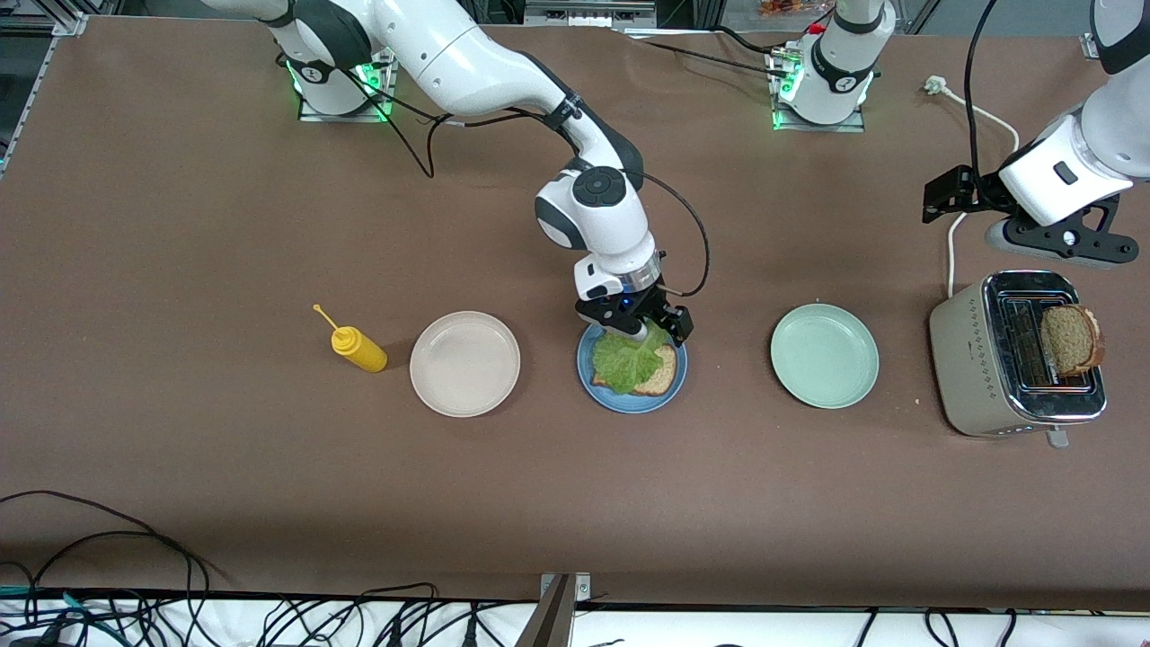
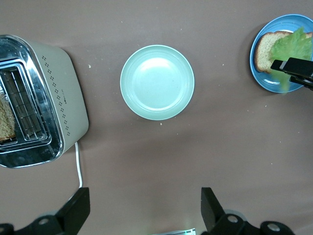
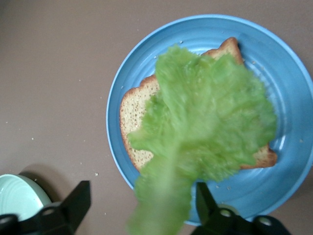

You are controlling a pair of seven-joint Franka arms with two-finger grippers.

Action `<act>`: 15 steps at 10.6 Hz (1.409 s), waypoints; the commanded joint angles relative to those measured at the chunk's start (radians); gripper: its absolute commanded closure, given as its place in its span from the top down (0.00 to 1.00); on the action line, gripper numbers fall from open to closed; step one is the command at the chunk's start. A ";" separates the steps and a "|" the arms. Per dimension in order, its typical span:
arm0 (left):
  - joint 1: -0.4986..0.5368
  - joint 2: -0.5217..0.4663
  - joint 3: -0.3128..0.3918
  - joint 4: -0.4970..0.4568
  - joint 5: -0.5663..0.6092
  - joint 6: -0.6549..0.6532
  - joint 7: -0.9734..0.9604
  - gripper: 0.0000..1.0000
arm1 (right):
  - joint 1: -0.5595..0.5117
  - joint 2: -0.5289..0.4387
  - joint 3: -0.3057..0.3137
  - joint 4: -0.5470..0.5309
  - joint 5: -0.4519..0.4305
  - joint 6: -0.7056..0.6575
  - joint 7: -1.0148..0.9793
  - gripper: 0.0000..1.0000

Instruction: Make sandwich in blue plate with both arms

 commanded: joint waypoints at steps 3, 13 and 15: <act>0.007 -0.026 -0.003 -0.017 -0.019 -0.006 -0.003 1.00 | 0.012 -0.018 -0.014 0.012 -0.026 -0.109 -0.002 1.00; 0.007 -0.024 -0.013 -0.014 -0.019 -0.006 -0.003 1.00 | -0.161 -0.408 -0.071 -0.122 0.180 -0.687 -0.660 1.00; 0.007 -0.024 -0.015 -0.014 -0.019 -0.006 -0.005 1.00 | -0.224 -0.491 -0.069 -0.174 0.207 -0.768 -0.781 1.00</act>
